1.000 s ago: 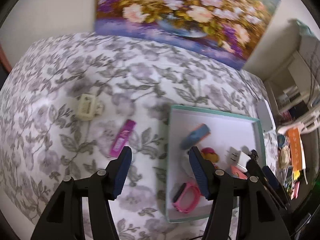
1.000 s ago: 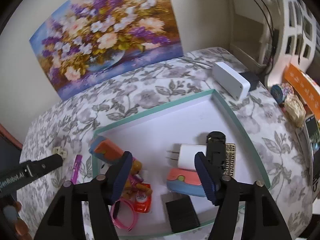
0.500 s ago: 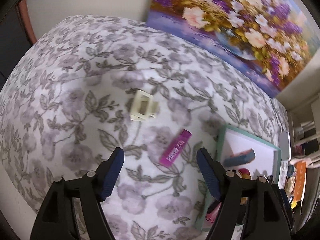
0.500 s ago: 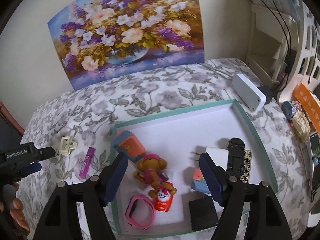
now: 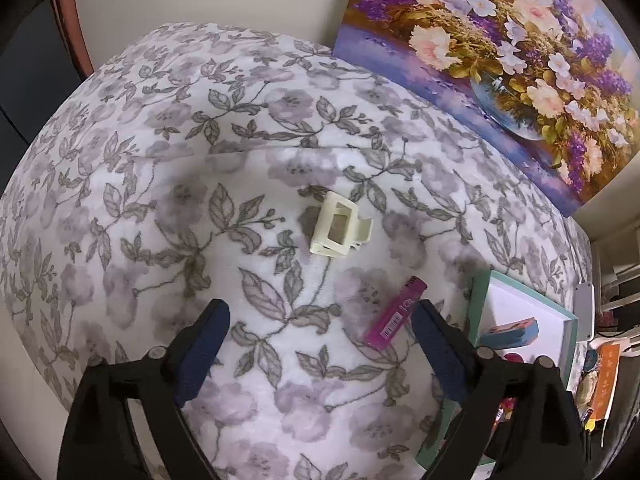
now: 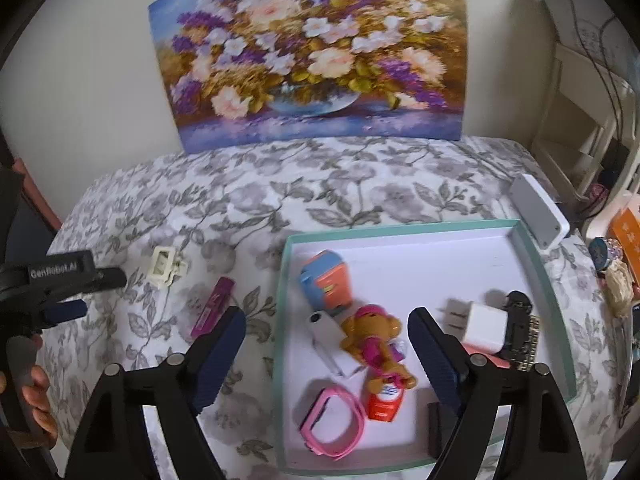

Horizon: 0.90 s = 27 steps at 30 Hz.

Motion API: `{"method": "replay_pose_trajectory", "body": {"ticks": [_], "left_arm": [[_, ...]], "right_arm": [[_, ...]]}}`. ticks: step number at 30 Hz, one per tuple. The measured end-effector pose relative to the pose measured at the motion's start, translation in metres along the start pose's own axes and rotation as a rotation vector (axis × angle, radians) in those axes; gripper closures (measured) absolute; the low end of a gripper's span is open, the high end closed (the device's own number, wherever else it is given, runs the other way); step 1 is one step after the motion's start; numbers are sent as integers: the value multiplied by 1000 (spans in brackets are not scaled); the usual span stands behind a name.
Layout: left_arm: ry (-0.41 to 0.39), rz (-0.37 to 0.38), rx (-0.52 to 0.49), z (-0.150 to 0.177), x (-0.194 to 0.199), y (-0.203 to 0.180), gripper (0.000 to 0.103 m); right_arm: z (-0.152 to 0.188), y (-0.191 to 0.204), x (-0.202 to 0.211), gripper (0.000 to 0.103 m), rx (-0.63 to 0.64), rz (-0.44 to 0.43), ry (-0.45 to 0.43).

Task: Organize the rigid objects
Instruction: 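Move both tools back over the cream clip and magenta stick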

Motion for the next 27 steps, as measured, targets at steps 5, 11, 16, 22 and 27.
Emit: {"method": "replay_pose_trajectory", "body": {"ticks": [5,11,16,22,27], "left_arm": [[-9,-11,0,-4,-2,9,8],[-51,-46,3,-14,-2,26,5],[-78,-61,9,-22,-4,40,5],[-46,-15,2,-25,-16,44,5],[-23,26,-2,-25,-30,37,6]], "right_arm": [[6,18,-5,13,37,-19,17],[9,41,-12,13,67,-48,29],[9,61,-16,13,52,-84,30],[9,82,-27,13,39,-124,41],[8,94,-40,14,-3,-148,48]]}}
Point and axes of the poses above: each gripper's, at about its wrist camera, not at the fingertips, and x roughly against the way its jaws point, y to its left, z to its underside, the point moved 6 cm from there along -x, roughly the way its jaws point, and after that the axes turned 14 degrees about -y, right-handed, at the moved point
